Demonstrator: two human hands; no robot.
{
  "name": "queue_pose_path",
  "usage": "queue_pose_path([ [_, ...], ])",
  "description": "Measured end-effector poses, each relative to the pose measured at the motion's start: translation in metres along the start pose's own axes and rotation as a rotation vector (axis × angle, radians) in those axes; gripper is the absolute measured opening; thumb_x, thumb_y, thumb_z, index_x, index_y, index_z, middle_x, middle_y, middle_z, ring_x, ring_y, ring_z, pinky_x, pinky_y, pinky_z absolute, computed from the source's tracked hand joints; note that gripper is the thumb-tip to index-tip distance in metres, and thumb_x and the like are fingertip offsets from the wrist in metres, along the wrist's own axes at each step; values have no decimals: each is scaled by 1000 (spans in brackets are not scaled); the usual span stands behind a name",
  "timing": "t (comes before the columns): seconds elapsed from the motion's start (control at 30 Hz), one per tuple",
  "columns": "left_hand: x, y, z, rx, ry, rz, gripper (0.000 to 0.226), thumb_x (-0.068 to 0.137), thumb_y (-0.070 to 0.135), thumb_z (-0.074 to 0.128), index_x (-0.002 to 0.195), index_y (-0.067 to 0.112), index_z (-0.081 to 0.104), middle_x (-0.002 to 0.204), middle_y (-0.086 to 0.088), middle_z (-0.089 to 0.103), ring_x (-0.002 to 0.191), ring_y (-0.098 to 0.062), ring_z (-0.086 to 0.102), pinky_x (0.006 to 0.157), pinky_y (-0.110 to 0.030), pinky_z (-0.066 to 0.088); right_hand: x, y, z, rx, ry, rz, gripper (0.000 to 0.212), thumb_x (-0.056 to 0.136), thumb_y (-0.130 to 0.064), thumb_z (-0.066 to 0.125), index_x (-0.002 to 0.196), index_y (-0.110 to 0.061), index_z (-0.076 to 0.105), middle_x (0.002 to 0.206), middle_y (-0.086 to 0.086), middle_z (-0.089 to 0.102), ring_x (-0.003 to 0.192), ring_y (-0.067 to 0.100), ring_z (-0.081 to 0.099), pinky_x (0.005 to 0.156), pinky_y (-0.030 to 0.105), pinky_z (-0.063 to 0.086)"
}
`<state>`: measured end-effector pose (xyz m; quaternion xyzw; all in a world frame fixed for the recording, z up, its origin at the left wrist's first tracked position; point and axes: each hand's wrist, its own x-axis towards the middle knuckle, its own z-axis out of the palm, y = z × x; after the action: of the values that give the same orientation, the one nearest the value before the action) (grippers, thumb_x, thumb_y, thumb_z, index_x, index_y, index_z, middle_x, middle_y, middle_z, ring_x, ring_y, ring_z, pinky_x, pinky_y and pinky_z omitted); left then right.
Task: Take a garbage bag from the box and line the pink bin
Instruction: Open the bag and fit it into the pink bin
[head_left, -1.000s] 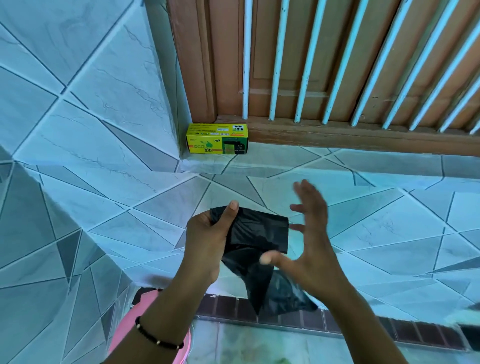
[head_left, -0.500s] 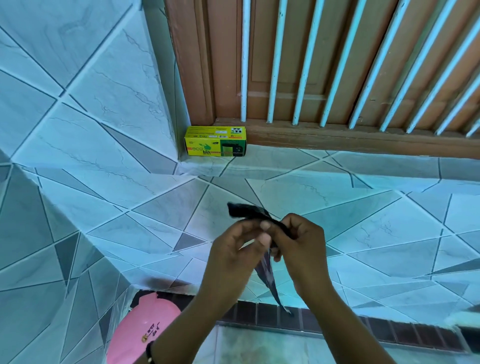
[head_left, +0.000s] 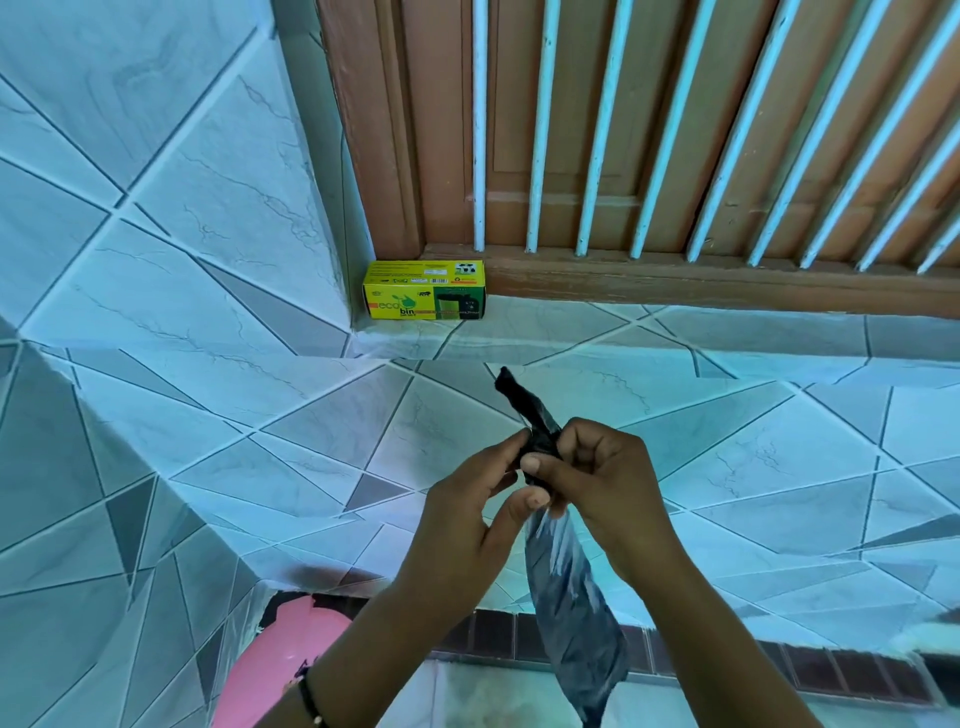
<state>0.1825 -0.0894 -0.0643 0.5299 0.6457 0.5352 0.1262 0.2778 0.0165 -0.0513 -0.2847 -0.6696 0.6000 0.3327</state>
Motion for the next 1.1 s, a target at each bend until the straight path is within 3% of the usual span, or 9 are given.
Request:
queue_pose_path([
  [0.1,-1,-3,2,47,70,-15,32,87,25,61,112,43,57,99,39,61,100,10,62,85,-8,47,0,2,1,9,-11,59,39,74,-12,76,58,-7,41,42,4,48,35,16,44,40,22,38],
  [0.2,-2,-4,4,48,129,-66,31,84,14,66,93,43,63,83,35,67,86,7,66,79,-6,47,1,4,1,61,-105,121,39,70,-27,73,68,5,51,45,7,52,37,17,48,42,24,39],
  [0.37,-1,-2,2,-52,219,-183,23,86,13,63,86,35,69,79,17,73,71,0,68,67,-7,48,0,3,-4,218,-223,124,27,68,-13,70,86,6,66,64,13,65,56,18,59,54,26,51],
  [0.53,1,-2,-4,-286,294,-319,21,87,8,60,77,23,71,71,6,75,69,-9,71,68,-19,56,2,3,-5,150,-136,122,6,76,10,66,81,7,64,59,11,64,51,17,60,53,25,53],
  [0.63,4,-11,-12,-331,431,-408,21,91,10,55,74,17,66,68,1,71,67,-14,66,68,-26,57,4,-1,-12,118,-80,135,13,76,12,65,72,-1,64,53,5,62,48,16,59,53,25,54],
  [0.73,7,-26,-20,-362,546,-482,25,97,18,44,78,13,58,75,-8,63,72,-20,56,71,-37,50,9,-2,-20,115,16,157,18,82,7,60,70,-6,64,64,8,64,60,19,59,61,30,50],
  [0.83,14,-29,-19,-346,592,-524,24,98,15,36,82,9,53,78,-7,56,72,-20,50,66,-32,42,13,0,-13,295,137,209,17,90,2,45,82,-5,58,78,9,60,75,23,52,67,31,41],
  [0.93,19,-23,-8,-318,545,-499,25,99,21,35,89,7,53,81,-7,57,76,-20,53,70,-31,43,15,1,6,428,206,275,16,94,-6,40,99,-6,56,80,6,62,71,19,56,62,28,43],
  [1.1,20,-27,-27,-195,547,-352,28,94,31,48,74,13,57,63,10,57,62,-6,49,62,-21,42,16,4,-10,73,407,92,13,96,-11,42,90,-16,52,68,4,57,64,19,49,60,27,37],
])
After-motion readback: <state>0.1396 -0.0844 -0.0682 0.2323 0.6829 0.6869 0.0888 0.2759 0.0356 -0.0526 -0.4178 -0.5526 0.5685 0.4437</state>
